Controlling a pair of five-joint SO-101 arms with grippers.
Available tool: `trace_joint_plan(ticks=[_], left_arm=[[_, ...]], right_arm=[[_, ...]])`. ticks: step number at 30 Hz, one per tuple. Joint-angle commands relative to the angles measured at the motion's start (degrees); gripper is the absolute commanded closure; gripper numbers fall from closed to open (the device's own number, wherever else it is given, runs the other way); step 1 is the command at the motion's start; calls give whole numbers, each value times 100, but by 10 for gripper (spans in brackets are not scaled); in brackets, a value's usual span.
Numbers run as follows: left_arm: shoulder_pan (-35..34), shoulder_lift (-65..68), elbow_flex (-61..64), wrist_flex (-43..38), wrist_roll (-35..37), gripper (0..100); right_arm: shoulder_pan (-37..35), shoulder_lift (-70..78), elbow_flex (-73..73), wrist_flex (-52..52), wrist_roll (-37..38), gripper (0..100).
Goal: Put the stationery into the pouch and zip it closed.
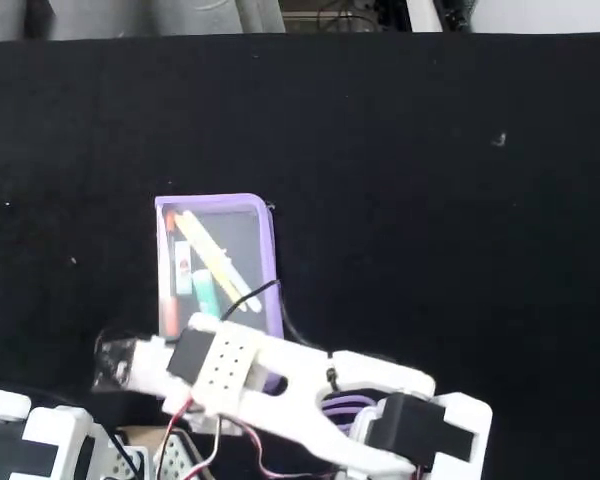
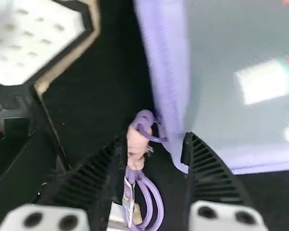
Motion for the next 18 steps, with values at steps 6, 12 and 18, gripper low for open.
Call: trace_joint_plan(ticks=[6,12,18], left_arm=[[13,-70,-48,-123,-44,701],[13,-70,-48,-123,-44,701],[13,-105,-48,-97,-44,701]], right_arm=[[-281,-295,242,-501,44,808],[-193,-295,690,-1037,44,808],[818,-286,708,-1327,141,808]])
